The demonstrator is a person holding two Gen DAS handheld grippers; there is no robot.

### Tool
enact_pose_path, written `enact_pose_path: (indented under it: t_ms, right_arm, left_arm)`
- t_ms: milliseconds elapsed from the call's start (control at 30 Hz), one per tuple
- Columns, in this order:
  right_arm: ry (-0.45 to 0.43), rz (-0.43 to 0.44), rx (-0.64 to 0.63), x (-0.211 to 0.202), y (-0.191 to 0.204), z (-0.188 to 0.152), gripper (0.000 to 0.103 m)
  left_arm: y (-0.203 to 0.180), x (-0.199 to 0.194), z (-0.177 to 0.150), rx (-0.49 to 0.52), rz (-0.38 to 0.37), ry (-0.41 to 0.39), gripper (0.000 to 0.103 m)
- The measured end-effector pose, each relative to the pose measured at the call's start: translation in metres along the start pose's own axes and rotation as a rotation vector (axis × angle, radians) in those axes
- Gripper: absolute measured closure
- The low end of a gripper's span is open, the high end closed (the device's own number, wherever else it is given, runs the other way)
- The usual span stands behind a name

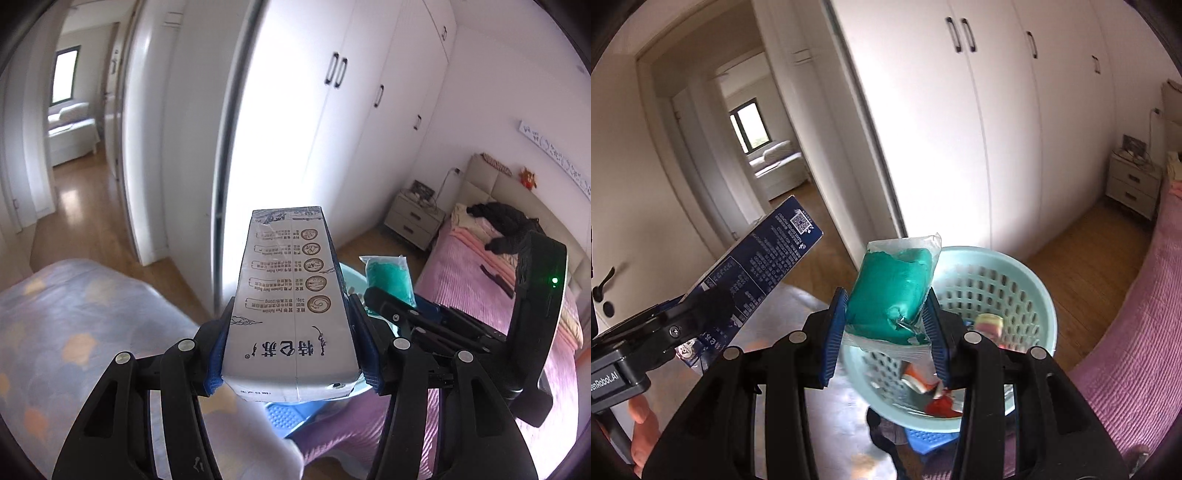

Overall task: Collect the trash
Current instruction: 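Carry the milk box and green bag to the basket and release both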

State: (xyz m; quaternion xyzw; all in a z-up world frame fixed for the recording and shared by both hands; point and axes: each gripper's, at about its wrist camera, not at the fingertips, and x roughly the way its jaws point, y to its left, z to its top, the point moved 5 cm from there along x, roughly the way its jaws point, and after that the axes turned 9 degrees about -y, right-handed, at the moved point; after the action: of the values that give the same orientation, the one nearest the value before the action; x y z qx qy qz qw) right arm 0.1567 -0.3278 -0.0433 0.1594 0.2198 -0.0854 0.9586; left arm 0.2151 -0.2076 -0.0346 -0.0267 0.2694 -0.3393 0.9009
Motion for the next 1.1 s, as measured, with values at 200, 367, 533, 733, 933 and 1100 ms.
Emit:
enact_pose_path:
  t_ms: [200, 367, 533, 733, 933, 1100]
  right_arm:
    - [0.054, -0.050, 0.057, 0.025, -0.033, -0.005, 0.064]
    - [0.088, -0.075, 0.062, 0.041, -0.042, -0.012, 0.064]
    - [0.106, -0.094, 0.107, 0.055, -0.054, -0.018, 0.046]
    - [0.107, -0.105, 0.116, 0.047, -0.049, -0.022, 0.046]
    - [0.085, -0.119, 0.099, 0.032, -0.048, -0.018, 0.046]
    - [0.057, -0.118, 0.054, 0.017, -0.036, -0.012, 0.045]
  left_arm:
    - [-0.011, 0.040, -0.004, 0.024, 0.004, 0.039, 0.048]
    - [-0.009, 0.068, -0.014, 0.001, -0.009, 0.076, 0.048]
    - [-0.004, 0.090, -0.019, -0.023, -0.018, 0.097, 0.048]
    - [0.001, 0.102, -0.020, -0.038, -0.018, 0.090, 0.041]
    - [0.006, 0.094, -0.029, -0.039, 0.009, 0.083, 0.039]
    - [0.011, 0.075, -0.030, -0.057, 0.031, 0.066, 0.039]
